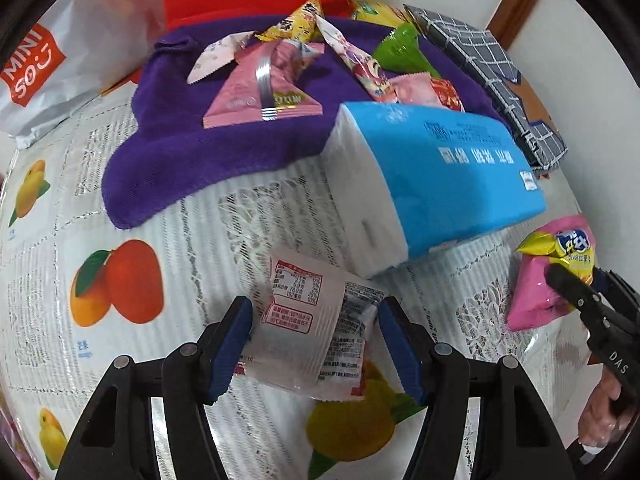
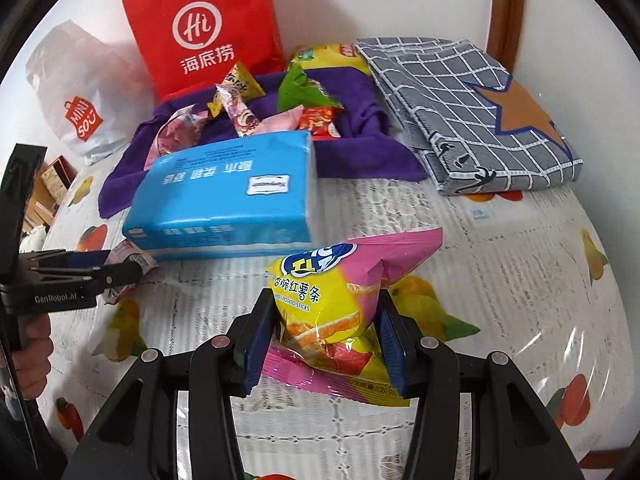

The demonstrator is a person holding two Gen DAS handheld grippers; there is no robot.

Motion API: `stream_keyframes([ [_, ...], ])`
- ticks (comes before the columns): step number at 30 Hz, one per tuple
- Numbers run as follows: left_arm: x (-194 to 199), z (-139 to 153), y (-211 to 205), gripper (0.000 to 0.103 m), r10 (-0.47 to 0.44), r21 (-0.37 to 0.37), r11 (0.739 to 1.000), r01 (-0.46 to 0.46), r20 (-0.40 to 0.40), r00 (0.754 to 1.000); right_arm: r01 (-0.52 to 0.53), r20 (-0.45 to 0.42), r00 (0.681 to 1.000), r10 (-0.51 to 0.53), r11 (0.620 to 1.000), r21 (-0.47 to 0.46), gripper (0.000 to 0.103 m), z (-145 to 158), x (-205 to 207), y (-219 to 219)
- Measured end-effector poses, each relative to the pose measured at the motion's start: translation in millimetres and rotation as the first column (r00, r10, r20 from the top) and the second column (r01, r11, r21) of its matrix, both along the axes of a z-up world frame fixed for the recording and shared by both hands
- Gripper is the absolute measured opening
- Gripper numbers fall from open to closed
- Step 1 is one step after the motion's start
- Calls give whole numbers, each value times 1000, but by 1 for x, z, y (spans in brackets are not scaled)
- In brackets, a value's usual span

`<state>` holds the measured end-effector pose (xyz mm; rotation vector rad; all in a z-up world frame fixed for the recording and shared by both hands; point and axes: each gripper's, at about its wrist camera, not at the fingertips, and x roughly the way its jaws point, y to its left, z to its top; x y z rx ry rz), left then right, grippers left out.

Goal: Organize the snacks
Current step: 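Grasp the yellow-pink chip bag with the right tool while the left tool grasps the white biscuit packet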

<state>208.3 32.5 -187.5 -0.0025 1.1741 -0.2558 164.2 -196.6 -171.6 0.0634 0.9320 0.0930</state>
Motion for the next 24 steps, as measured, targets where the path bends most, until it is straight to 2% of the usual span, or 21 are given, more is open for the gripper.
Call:
stream_keyframes([
  [7, -9, -3, -6, 72, -17, 17, 1000, 17, -11, 1000, -18, 2, 1000, 18, 1000, 6, 49, -1, -4, -2],
  [18, -16, -8, -29, 72, -40, 153, 988, 31, 58, 998, -27, 2, 1000, 27, 1000, 12, 49, -5, -9, -5],
  [19, -15, -8, -30, 67, -34, 150, 988, 24, 63, 997, -26, 2, 1000, 26, 1000, 13, 49, -5, -9, -6],
  [20, -13, -7, -31, 58, -26, 148, 989, 16, 70, 997, -25, 1, 1000, 25, 1000, 14, 49, -5, -10, -7],
  [24, -13, -3, -31, 50, -31, 133, 991, 21, 73, 997, -28, 3, 1000, 28, 1000, 12, 49, -5, -13, -7],
])
